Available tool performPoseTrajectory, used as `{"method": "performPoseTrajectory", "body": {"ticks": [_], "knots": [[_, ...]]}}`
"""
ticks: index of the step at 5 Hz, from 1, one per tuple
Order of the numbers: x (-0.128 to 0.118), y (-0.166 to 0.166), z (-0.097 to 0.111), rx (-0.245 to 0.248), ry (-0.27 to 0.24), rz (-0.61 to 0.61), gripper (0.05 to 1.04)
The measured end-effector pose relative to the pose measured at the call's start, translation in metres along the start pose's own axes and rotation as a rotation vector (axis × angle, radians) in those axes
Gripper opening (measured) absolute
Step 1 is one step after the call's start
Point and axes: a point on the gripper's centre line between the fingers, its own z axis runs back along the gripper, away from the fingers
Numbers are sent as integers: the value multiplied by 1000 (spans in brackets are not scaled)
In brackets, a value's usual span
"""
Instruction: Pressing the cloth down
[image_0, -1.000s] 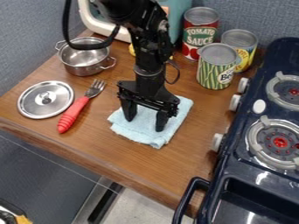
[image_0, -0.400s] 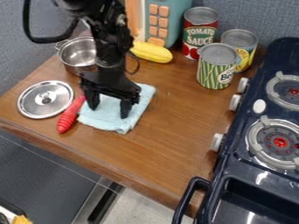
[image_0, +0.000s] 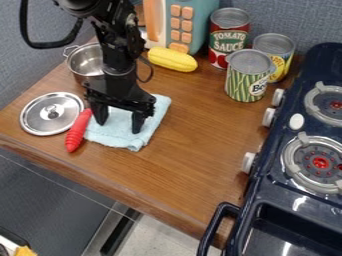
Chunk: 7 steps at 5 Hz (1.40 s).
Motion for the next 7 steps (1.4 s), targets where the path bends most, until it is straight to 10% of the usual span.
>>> {"method": "performPoseTrajectory", "body": {"ticks": [3,7], "knots": [[-42,-103,8,-163,-13,-261,999],[-47,-102,7,-112,13,-235,999]]}}
